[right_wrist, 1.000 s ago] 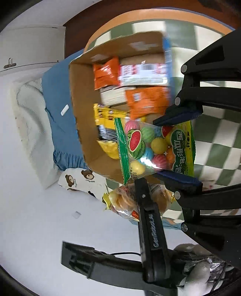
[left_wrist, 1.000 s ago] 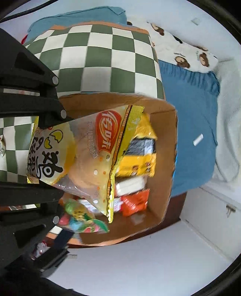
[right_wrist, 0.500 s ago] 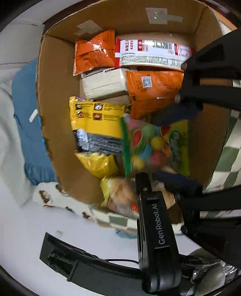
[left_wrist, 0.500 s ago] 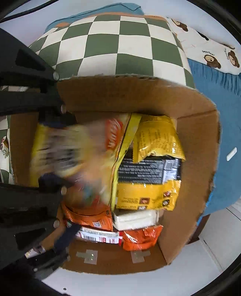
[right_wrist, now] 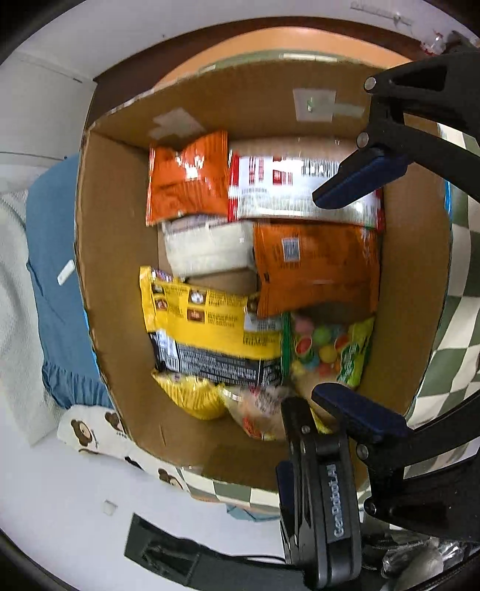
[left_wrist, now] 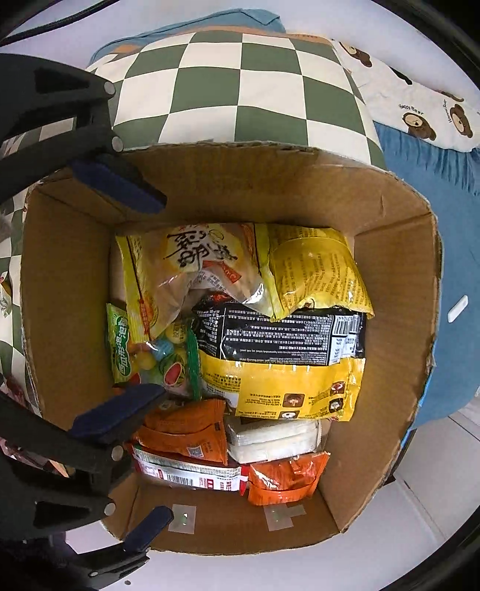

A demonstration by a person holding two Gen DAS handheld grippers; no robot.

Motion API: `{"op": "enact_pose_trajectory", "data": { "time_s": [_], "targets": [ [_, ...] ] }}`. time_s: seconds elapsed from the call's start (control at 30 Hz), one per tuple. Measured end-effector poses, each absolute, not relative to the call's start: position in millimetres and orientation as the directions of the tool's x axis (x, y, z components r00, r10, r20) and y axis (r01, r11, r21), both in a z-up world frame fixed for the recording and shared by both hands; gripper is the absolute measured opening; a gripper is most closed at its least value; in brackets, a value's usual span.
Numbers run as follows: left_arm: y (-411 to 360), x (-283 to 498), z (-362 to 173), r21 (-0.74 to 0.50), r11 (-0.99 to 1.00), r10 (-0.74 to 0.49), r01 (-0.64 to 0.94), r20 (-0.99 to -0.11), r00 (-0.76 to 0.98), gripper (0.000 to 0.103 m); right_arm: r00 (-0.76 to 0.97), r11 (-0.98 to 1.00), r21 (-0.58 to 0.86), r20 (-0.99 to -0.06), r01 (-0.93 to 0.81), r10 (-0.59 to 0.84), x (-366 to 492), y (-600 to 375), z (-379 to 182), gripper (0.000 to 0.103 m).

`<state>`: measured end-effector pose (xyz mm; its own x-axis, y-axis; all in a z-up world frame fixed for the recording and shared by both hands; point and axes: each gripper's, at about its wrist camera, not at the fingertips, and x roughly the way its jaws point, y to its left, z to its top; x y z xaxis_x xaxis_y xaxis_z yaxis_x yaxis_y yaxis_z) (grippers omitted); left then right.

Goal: Organize snacks
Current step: 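Carry both bags into the cardboard box and open both tools, then grasp the small white-red packet with the left tool while the right tool grasps the brown packet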

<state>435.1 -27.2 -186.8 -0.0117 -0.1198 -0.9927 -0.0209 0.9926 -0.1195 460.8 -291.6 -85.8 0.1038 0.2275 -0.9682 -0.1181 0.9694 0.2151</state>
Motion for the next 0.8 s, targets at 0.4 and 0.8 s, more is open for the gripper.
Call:
{"op": "enact_pose_trajectory", "data": {
  "time_s": [0.4, 0.8],
  "targets": [
    [-39, 414, -158, -0.099, 0.995, -0.101, 0.018, -0.989, 0.106, 0.095, 0.178, 0.986, 0.133, -0.972, -0.104, 0.15, 443, -320, -59, 0.097],
    [-44, 364, -111, -0.059, 0.997, -0.07, 0.047, -0.95, 0.304, 0.096, 0.33, 0.991, 0.087, -0.937, -0.105, 0.117, 402, -340, -15, 0.097]
  ]
}}
